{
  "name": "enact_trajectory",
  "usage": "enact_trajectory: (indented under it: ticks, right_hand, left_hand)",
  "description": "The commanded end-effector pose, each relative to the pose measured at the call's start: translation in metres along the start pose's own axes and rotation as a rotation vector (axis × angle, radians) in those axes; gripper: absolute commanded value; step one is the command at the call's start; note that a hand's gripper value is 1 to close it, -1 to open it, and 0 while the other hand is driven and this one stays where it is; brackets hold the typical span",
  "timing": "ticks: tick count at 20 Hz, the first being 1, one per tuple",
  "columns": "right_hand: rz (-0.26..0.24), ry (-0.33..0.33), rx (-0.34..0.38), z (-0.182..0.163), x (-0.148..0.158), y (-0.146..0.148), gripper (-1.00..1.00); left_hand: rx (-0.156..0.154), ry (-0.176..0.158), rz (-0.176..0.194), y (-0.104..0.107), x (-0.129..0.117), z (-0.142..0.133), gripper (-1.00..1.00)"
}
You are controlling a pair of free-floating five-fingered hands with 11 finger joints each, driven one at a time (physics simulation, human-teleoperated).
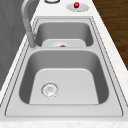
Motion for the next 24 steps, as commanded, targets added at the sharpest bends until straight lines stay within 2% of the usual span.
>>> enact_trajectory:
  ticks: [1, 6, 9, 17, 24]
  right_hand:
    - [0.004, 0.049, 0.003, 0.002, -0.022, 0.010, 1.00]
    - [0.008, 0.073, 0.018, 0.002, -0.042, 0.023, 1.00]
    - [0.015, 0.105, 0.029, -0.011, -0.048, 0.019, 1.00]
    - [-0.055, 0.190, 0.102, -0.035, -0.055, 0.019, 1.00]
    - [-0.071, 0.231, 0.114, -0.053, -0.052, 0.025, 1.00]
  left_hand:
    - [0.000, 0.000, 0.000, 0.000, 0.000, 0.000, 0.00]
    - [0.000, 0.000, 0.000, 0.000, 0.000, 0.000, 0.00]
    - [0.000, 0.000, 0.000, 0.000, 0.000, 0.000, 0.00]
    - [0.000, 0.000, 0.000, 0.000, 0.000, 0.000, 0.00]
    - [0.000, 0.000, 0.000, 0.000, 0.000, 0.000, 0.00]
